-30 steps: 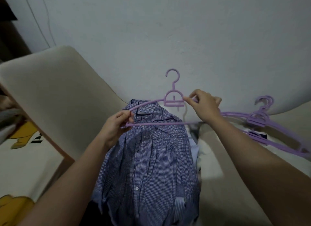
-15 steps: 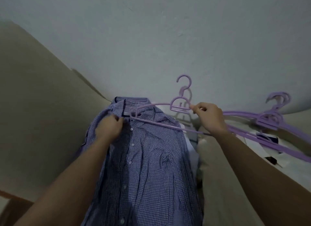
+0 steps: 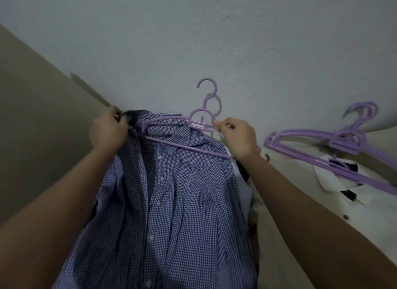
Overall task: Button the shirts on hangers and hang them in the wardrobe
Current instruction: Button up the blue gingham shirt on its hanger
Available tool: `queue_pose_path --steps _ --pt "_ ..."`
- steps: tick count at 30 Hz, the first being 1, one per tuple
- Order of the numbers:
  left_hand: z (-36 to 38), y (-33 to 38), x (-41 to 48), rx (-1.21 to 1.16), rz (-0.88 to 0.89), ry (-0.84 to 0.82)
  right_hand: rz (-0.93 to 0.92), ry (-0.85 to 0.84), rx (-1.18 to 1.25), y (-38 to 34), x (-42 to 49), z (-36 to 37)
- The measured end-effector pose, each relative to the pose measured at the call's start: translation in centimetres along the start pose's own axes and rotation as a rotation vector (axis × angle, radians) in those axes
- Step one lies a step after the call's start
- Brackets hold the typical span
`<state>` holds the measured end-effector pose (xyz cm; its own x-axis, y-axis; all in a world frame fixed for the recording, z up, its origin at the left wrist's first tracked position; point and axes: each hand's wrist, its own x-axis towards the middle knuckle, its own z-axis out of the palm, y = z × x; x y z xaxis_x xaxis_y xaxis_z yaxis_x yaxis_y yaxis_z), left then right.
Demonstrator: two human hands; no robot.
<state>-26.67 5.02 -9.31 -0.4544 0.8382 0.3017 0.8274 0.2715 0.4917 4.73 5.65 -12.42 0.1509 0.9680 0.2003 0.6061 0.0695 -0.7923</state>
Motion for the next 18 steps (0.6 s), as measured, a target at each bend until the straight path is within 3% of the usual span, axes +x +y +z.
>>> queue_pose_path --steps 11,15,18 --pt "-5.3 4.3 -1.0 0.023 0.426 -0.018 -0.112 -0.124 -0.034 -8.5 -1.3 3.3" --pt "-5.2 5.2 -1.5 -0.012 0.384 -0.043 -0.077 -0.146 0.005 -10.1 -1.5 4.6" --pt "-5.6 4.9 -0.9 0.009 0.325 -0.192 -0.022 -0.161 0.076 -9.5 -1.0 4.9"
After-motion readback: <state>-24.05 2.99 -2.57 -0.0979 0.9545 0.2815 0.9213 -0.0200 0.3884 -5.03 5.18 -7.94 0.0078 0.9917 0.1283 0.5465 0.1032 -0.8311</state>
